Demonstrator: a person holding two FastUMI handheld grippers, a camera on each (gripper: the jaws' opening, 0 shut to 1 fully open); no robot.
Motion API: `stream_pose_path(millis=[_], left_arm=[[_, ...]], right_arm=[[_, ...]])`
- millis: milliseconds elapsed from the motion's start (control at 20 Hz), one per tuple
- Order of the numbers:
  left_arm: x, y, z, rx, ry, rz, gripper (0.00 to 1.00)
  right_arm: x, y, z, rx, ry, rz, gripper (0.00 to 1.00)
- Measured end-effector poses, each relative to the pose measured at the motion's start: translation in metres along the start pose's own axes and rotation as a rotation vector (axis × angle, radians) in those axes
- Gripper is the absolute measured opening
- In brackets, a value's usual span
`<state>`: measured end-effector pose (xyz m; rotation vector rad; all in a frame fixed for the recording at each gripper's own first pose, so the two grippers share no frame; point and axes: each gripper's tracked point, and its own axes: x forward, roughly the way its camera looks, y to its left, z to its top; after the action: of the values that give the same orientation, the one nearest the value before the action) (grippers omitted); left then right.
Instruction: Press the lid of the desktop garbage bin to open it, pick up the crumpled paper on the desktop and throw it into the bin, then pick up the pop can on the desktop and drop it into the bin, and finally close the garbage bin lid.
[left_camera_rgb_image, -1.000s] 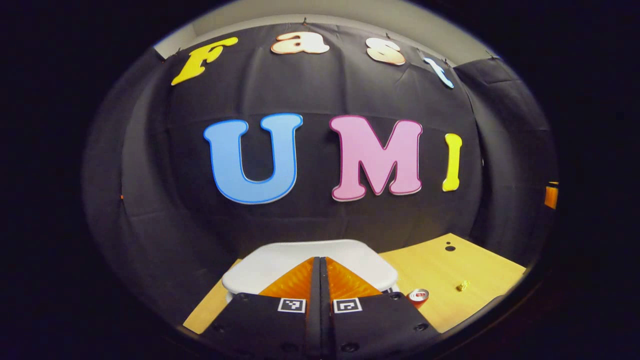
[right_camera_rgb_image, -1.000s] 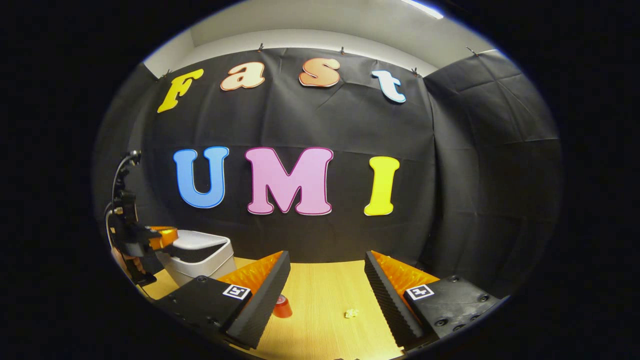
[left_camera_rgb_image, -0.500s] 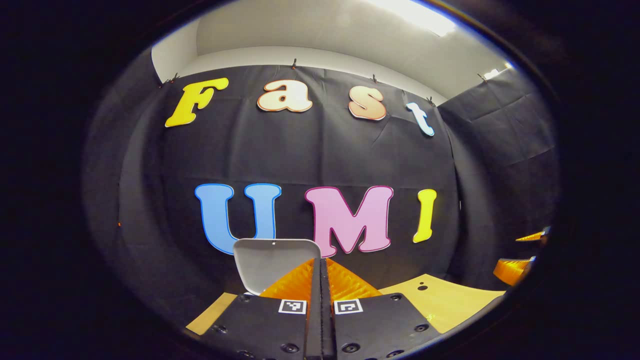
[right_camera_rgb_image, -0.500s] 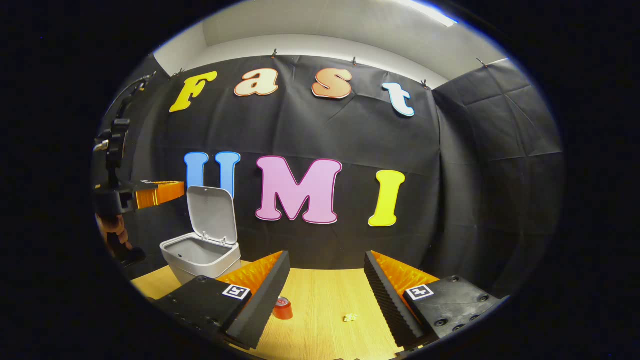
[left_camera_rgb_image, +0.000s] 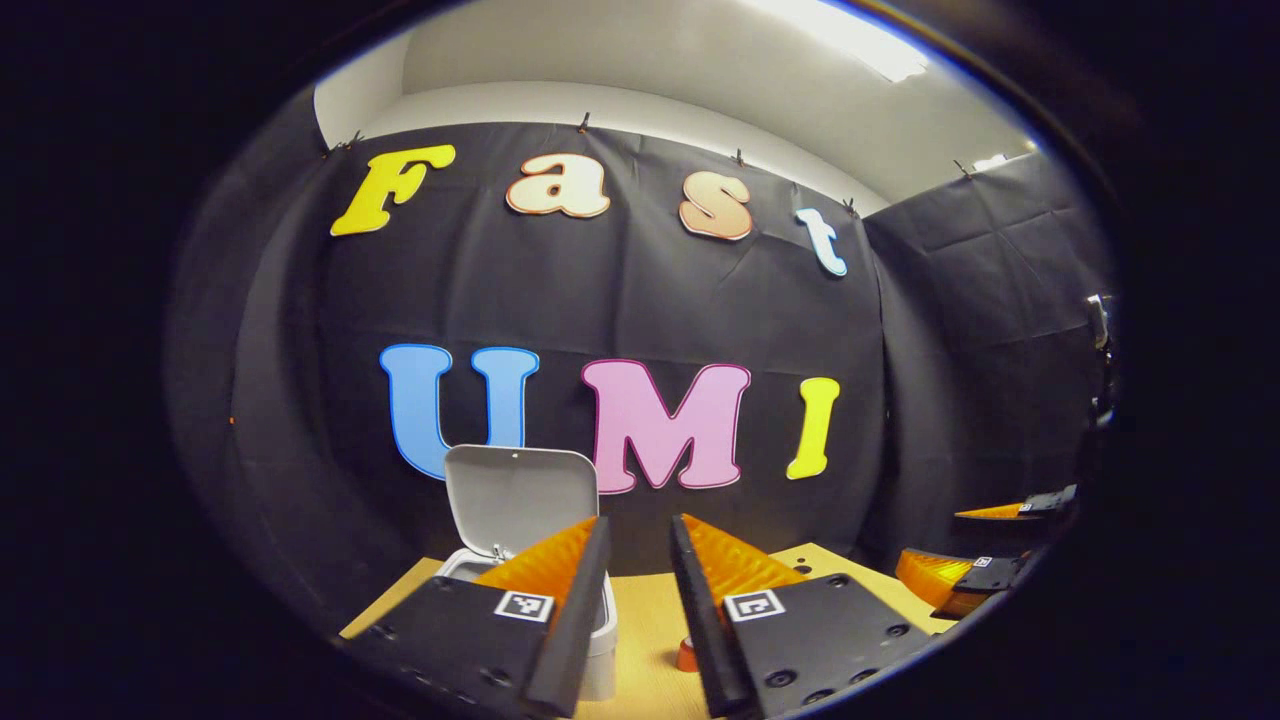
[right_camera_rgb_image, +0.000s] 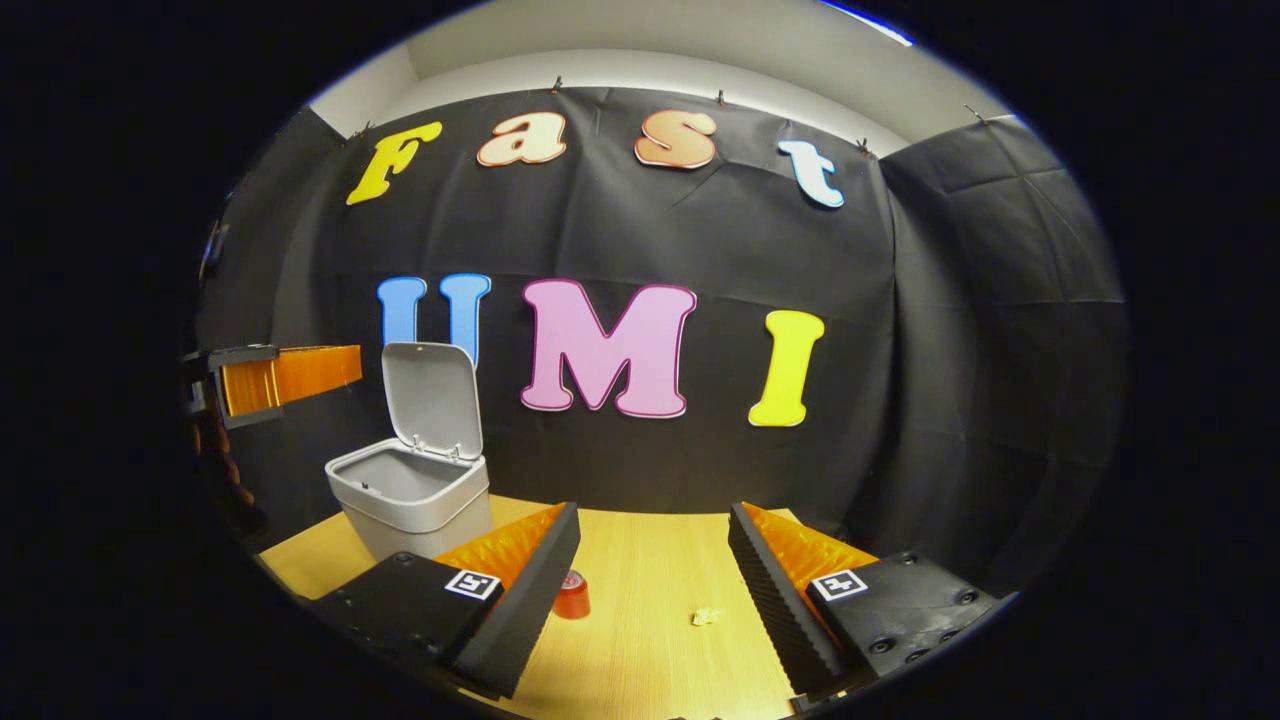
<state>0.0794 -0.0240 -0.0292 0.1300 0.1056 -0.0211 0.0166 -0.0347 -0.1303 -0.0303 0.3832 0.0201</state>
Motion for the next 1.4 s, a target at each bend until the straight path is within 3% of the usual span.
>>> stream_pose_path(millis=[50,150,650,800,950,1150,1400], left_arm=[[-0.002,0.001,-0.002,0.008,-0.001,0.007,0.75],[-0.005,-0.001,-0.005,0.017,-0.005,0.01,0.96],[-0.012,-0.015,-0.046,0.022,0.082,-0.008,0.95],[-0.01,-0.01,-0.062,0.035,0.131,0.024,0.95],[-0.01,0.0,-0.073,0.02,0.165,0.073,0.95],[-0.01,0.016,-0.095,0.003,0.231,0.152,0.96],[-0.007,0.029,-0.121,0.004,0.315,0.22,0.96]], right_arm=[[0.004,-0.002,-0.008,-0.014,0.028,-0.001,0.96],[0.012,-0.004,-0.019,-0.03,0.062,0.002,0.97],[0.103,-0.049,-0.125,-0.084,0.323,0.001,0.96],[0.131,-0.055,-0.172,-0.105,0.43,0.021,0.97],[0.149,-0.053,-0.226,-0.049,0.563,0.057,0.97],[0.171,-0.068,-0.289,-0.038,0.722,0.028,0.97],[0.2,-0.091,-0.34,-0.086,0.823,0.014,0.98]])
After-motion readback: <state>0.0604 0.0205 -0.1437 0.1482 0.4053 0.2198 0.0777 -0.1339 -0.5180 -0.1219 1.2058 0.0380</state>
